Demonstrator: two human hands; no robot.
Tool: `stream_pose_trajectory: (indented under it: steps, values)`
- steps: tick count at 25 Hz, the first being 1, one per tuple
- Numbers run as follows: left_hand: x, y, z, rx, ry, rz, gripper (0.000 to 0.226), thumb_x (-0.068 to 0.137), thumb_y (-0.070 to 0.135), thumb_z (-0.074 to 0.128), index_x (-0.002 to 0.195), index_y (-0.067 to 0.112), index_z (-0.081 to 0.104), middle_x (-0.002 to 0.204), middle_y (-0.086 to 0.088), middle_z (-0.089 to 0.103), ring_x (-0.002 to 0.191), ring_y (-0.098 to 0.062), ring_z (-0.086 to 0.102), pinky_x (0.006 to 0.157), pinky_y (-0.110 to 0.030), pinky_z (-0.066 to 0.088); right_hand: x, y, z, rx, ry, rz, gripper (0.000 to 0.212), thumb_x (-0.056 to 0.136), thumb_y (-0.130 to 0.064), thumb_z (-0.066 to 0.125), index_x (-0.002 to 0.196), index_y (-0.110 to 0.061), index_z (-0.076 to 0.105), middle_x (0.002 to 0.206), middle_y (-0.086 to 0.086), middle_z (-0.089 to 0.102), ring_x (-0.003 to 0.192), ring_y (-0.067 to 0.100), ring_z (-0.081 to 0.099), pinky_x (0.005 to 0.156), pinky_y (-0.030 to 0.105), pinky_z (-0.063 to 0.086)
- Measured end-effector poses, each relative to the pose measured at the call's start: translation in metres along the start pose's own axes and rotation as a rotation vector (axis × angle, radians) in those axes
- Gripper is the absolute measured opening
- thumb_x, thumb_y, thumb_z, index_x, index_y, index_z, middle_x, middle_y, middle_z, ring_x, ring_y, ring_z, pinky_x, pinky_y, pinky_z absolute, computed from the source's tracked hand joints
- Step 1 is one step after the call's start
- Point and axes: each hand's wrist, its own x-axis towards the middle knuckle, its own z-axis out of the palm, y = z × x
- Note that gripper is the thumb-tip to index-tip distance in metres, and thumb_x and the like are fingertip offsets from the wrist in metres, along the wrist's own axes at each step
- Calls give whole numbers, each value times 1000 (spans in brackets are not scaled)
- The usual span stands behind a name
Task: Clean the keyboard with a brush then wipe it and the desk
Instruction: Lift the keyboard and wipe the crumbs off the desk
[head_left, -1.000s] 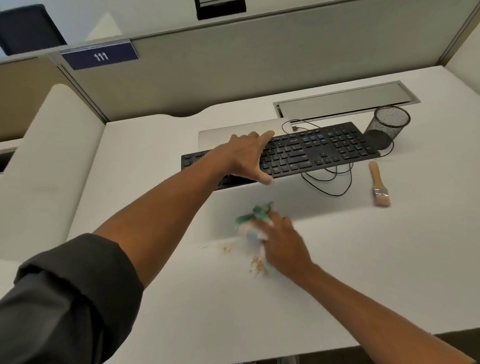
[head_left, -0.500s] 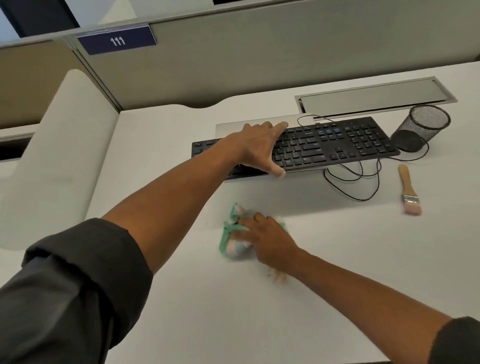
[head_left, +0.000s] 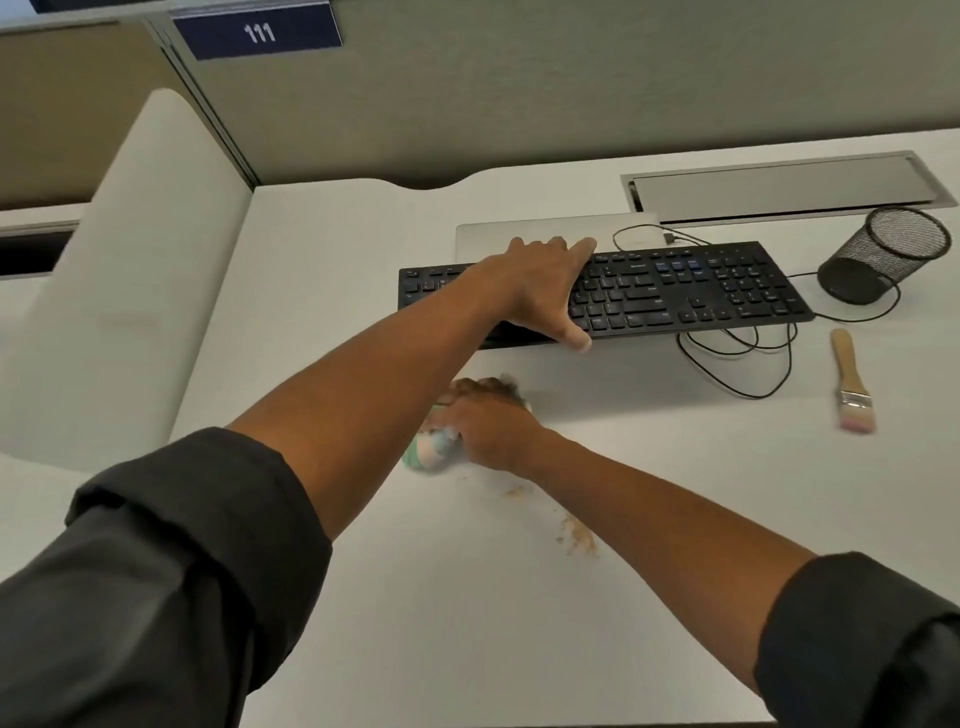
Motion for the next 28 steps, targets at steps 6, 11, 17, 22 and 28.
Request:
stream_pose_trajectory:
  steps: [6, 11, 17, 22, 28]
  values:
    - [-16, 20, 43, -11, -59, -29, 120, 68, 73, 75, 154, 12, 18, 134, -17, 49, 117, -37, 53, 104, -51, 36, -81, 25, 34, 181, 149, -146, 41, 75, -8, 68, 106, -34, 75, 131, -9, 64, 115, 19, 59, 97, 36, 43]
    - [-28, 40, 88, -1, -80, -56, 130, 68, 72, 75, 159, 12, 4, 144, -19, 44, 127, -38, 48, 110, -55, 33, -146, 32, 50, 258, 199, -68, 38, 73, -5, 66, 96, -33, 78, 119, -11, 70, 113, 10, 52, 94, 20, 28]
    - [-34, 55, 117, -74, 5, -81, 131, 66, 71, 77, 159, 12, 5, 155, -18, 36, 139, -36, 37, 115, -56, 28, -234, 46, 69, 267, 184, 60, 30, 71, -8, 78, 85, -34, 77, 116, -12, 70, 114, 15, 57, 96, 38, 44]
    - [-42, 64, 131, -13, 19, -95, 137, 67, 71, 78, 160, 9, -1, 163, -15, 22, 146, -35, 26, 118, -52, 22, -326, 66, 93, 239, 222, 173, 41, 61, -8, 84, 87, -38, 71, 118, -16, 67, 117, 14, 57, 99, 39, 43]
    - [-58, 77, 142, -43, 44, -117, 125, 81, 66, 70, 160, 7, -6, 169, -16, -2, 156, -33, -4, 125, -57, -1, -424, 83, 97, 200, 179, 347, 44, 61, -8, 86, 88, -39, 71, 119, -11, 68, 117, 20, 59, 99, 44, 44]
